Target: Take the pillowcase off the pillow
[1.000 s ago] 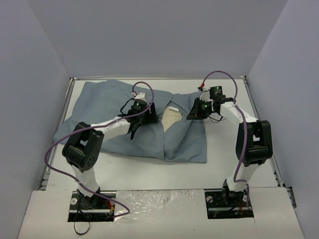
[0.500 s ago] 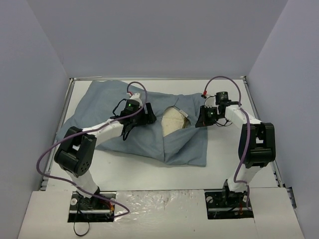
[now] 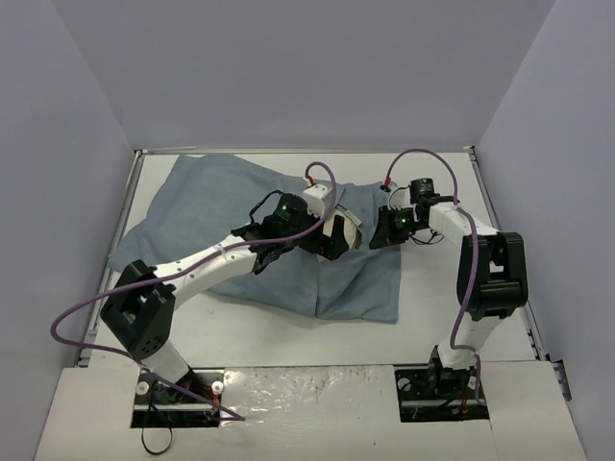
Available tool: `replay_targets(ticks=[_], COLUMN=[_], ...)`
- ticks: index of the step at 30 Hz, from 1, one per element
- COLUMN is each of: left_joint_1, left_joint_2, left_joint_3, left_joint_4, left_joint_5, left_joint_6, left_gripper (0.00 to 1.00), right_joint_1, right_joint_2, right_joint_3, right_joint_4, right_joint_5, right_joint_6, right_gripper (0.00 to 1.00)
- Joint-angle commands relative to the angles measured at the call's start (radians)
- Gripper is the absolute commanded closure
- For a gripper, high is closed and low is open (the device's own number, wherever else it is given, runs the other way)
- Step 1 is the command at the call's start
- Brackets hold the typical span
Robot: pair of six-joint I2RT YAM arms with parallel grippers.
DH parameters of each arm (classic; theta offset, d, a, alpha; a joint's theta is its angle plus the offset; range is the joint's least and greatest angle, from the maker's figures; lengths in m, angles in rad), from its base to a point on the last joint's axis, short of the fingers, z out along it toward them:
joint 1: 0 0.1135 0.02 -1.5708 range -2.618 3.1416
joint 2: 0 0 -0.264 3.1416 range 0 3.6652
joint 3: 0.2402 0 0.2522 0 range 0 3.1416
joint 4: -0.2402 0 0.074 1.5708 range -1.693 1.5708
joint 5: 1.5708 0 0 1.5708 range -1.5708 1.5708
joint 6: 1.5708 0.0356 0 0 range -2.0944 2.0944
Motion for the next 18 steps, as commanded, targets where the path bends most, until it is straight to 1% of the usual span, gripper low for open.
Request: replay_targets(ticks=[1, 5, 6, 7, 9, 10, 13, 18], left_joint_1=[-0.03, -0.078, -0.085, -0.09, -0.101, -0.102, -0.102, -0.102], left_joint_2=[0.077, 0.179, 0.197, 0.216, 0.269, 0.298, 0.329, 0.355], left_joint_3=[0.065, 0.176, 0.199, 0.248, 0.291, 0.323, 0.345, 0.365], left_joint_4=[-0.096, -0.173, -0.187, -0.202, -0.245, -0.258, -0.279, -0.281], left_joint_5=[-0.034, -0.138, -0.164, -0.228, -0.275, -0.34, -0.414, -0.422], left_joint_6=[0.094, 0.155, 0.165, 0.174, 0.186, 0.188, 0.18, 0.116], left_gripper=[0.06, 0.1, 0.13, 0.15, 0.2, 0.21, 0.22, 0.21], right_joint_1=[-0.006, -0.006, -0.007, -0.009, -0.009, -0.01, -0.015, -0.015], right_joint_2=[0.012, 0.012, 0.01, 0.009, 0.006, 0.006, 0.01, 0.024], right_joint_3=[-0.011, -0.011, -0.011, -0.012, -0.014, -0.015, -0.018, -0.024], right_joint_4=[-0.018, -0.018, -0.018, -0.018, -0.018, -0.018, -0.015, -0.012], right_joint_5=[-0.074, -0.086, -0.086, -0.091, -0.098, -0.101, -0.108, -0.123], right_joint_6=[-0.034, -0.035, -0.037, -0.037, -0.038, -0.038, -0.04, -0.044], right_gripper=[1.0, 1.0, 1.0, 1.0, 1.0, 1.0, 1.0, 1.0])
